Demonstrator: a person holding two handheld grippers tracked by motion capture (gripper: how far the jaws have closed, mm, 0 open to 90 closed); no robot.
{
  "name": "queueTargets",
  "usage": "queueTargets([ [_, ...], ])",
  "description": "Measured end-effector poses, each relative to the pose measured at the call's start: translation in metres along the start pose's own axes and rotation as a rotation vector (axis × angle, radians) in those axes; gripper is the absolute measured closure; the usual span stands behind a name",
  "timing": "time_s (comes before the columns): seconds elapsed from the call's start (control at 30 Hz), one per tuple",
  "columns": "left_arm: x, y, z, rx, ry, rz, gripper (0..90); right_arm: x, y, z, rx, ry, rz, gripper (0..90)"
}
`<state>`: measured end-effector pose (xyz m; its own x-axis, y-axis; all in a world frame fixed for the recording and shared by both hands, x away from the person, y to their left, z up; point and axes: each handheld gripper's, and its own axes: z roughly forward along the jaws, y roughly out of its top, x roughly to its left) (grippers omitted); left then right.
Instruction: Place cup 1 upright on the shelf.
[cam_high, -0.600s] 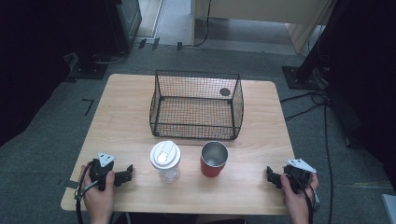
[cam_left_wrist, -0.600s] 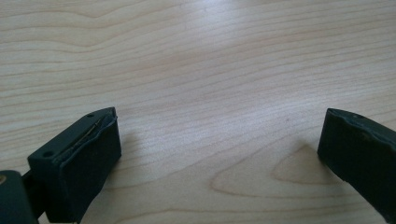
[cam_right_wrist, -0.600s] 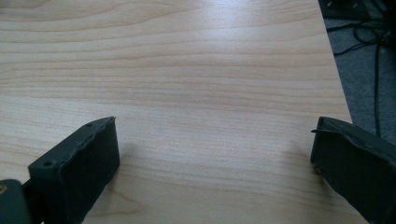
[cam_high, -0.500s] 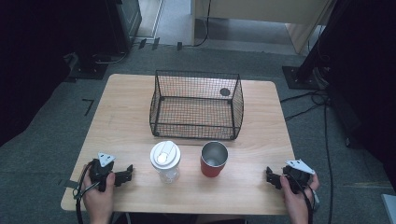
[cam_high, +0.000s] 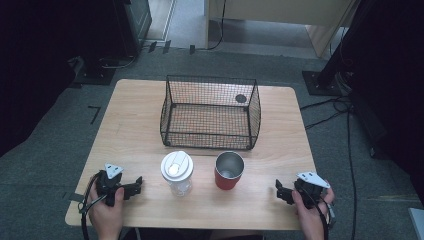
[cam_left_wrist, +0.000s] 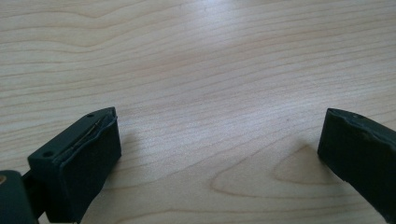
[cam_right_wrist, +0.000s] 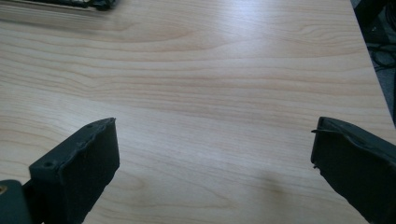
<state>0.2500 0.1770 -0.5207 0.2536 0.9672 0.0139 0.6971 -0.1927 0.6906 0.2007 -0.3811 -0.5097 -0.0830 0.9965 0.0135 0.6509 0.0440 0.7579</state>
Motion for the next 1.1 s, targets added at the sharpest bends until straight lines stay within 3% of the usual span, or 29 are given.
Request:
queueTargets([
  [0.27, 0.0, 0.0, 0.0, 0.0, 0.0, 0.0, 0.0, 0.011, 0.005, -0.002, -0.013, 0.033, 0.005, 0.9],
  [1.1, 0.0, 0.0, 0.0, 0.0, 0.0, 0.0, 0.0, 0.055, 0.012, -0.007, -0.043, 0.124, -0.049, 0.9],
])
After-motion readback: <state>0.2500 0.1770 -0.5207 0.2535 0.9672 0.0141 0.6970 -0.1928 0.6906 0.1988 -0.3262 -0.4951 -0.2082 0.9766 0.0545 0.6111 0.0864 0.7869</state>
